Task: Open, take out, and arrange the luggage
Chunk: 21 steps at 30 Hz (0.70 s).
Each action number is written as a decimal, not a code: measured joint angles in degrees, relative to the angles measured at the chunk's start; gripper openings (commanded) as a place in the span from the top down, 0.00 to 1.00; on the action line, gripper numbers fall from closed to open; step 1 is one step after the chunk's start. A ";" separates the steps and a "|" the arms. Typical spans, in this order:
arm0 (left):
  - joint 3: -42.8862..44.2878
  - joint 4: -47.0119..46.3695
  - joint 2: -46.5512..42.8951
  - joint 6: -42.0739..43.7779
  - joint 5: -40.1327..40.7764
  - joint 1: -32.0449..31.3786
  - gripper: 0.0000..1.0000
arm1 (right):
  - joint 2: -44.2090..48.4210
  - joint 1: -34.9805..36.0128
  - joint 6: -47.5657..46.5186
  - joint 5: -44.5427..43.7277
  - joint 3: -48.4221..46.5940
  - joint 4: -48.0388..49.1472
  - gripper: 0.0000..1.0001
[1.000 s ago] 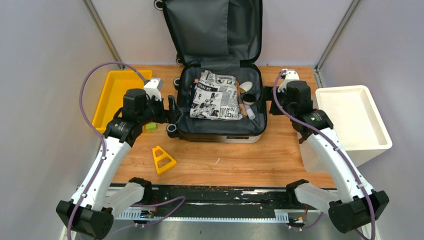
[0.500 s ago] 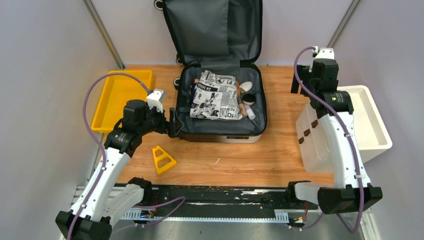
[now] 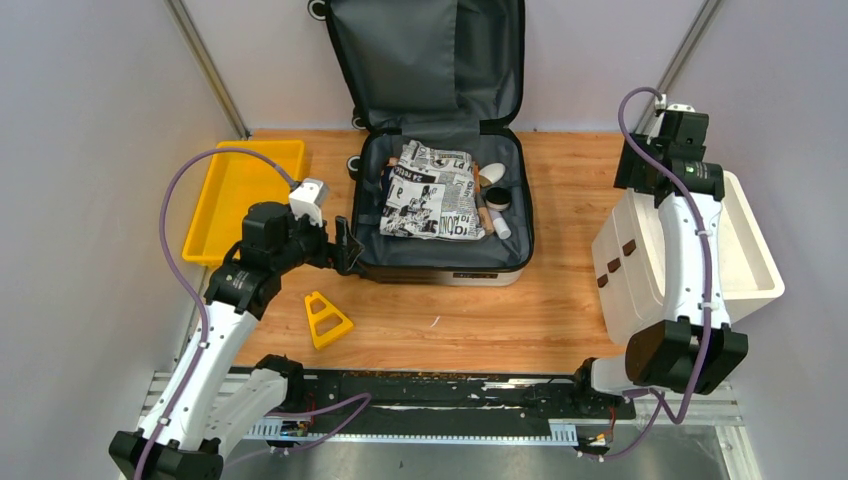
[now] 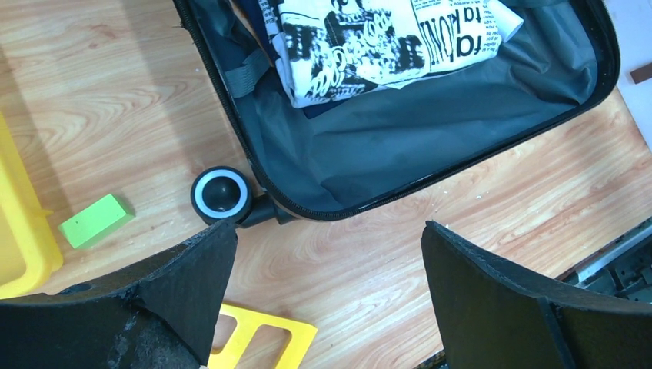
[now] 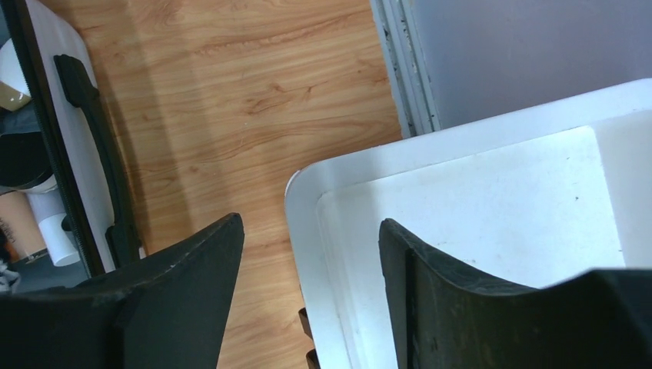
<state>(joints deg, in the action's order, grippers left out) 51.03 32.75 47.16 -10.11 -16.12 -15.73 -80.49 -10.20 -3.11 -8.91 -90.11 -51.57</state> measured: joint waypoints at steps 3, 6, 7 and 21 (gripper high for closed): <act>0.00 0.04 0.11 0.04 0.46 0.00 0.04 | 0.00 -1.33 -0.11 3.08 0.33 -0.09 0.44; 0.00 0.09 0.35 0.09 0.81 0.00 0.04 | -0.02 -1.77 -0.39 5.07 1.27 -0.07 0.52; 0.00 0.09 0.39 0.11 0.85 0.00 0.03 | -0.17 -1.77 -0.50 5.44 1.46 -0.13 0.57; 0.00 0.94 1.16 0.26 2.89 0.00 0.03 | -2.38 -2.10 -3.26 7.37 1.33 1.05 0.68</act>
<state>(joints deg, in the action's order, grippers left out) 51.03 33.69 48.31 -9.85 -13.23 -15.73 -82.87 -12.29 -6.37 -1.54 -88.77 -50.52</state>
